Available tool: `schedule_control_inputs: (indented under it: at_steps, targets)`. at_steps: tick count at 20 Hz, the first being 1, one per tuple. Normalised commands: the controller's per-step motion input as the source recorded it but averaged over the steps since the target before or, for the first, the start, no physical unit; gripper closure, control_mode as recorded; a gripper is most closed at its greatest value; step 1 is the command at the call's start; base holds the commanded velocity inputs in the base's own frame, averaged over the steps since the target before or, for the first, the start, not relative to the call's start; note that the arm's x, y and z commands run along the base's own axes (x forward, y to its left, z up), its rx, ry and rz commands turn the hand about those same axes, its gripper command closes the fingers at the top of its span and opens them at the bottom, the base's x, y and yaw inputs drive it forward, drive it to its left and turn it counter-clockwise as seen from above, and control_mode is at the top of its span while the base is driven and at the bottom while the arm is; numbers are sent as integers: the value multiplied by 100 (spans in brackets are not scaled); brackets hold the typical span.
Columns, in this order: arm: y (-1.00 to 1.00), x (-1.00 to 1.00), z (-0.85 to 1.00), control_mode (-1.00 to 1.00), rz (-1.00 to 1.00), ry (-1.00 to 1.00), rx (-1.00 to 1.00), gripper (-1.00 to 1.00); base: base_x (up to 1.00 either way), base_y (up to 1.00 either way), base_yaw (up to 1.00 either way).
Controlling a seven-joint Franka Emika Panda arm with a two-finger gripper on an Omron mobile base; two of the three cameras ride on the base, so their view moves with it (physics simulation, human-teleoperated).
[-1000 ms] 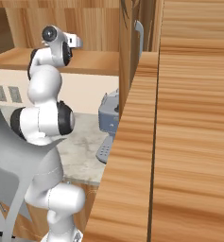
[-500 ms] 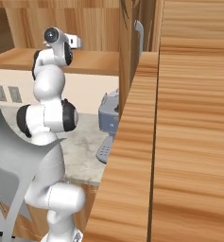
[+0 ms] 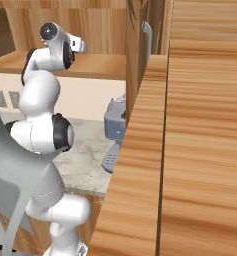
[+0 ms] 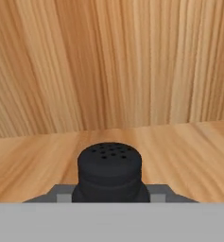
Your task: Retrieve the shaker from the cabinet and place it next the steak on a plate on the dining table.
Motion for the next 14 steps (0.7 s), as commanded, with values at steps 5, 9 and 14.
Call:
schedule_control_inputs:
  at_steps: [5,9,14]
  targets:
    - [-23,-100,0,-100,-9,2,20,100,0,0,0]
    - [-14,-100,0,-100,-5,-8,16,100,0,0,0]
    - [-20,-100,10,-100,-6,-4,14,100,0,0,0]
